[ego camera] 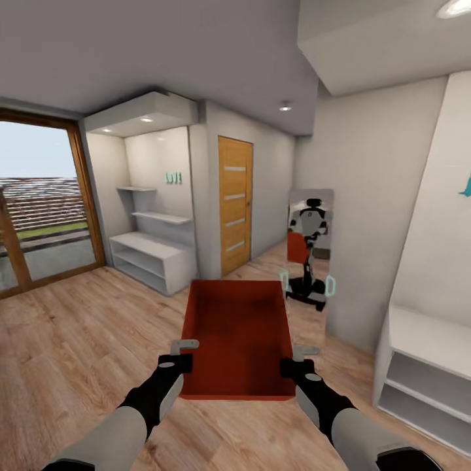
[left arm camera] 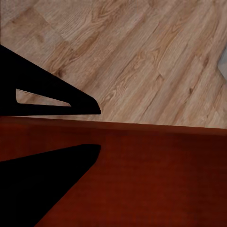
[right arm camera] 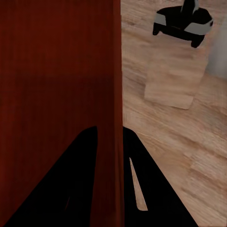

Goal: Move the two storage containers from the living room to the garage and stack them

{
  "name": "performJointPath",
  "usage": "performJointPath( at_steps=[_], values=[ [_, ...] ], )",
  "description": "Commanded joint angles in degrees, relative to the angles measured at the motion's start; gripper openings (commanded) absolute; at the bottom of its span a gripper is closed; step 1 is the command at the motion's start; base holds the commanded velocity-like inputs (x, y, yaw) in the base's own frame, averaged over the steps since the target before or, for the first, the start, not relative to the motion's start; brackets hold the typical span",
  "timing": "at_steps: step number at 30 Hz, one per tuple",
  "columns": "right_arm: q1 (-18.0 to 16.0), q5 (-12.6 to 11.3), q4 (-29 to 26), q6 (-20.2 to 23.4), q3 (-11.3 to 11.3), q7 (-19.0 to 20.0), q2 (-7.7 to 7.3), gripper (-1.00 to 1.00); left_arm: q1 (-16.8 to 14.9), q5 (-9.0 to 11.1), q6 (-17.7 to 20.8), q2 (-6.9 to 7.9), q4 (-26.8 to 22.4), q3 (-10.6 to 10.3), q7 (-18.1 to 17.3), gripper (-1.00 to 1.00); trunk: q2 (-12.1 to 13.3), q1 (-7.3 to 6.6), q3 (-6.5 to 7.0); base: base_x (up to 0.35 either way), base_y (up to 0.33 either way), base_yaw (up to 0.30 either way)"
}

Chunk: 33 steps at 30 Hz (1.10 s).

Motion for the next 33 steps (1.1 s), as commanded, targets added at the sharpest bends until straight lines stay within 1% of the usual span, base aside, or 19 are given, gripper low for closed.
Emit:
performJointPath(
  at_steps=[1,11,33],
  values=[
    [-0.1,-0.2,-0.2,-1.0,-1.4,-0.1,-0.25,-1.0,0.0,0.9,0.4,0.74,0.0,1.5,0.7,-1.0,0.0,0.05,-0.02,0.323,0.0,0.269],
    [-0.1,-0.2,-0.2,-1.0,-1.4,-0.1,-0.25,-1.0,0.0,0.9,0.4,0.72,0.0,1.5,0.7,-1.0,0.0,0.05,-0.02,0.323,0.0,0.25],
    [-0.1,-0.2,-0.2,-1.1,-1.4,-0.1,-0.25,-1.0,0.0,0.9,0.3,0.73,0.0,1.5,0.7,-1.0,0.0,0.05,-0.02,0.323,0.0,0.011]
  ],
)
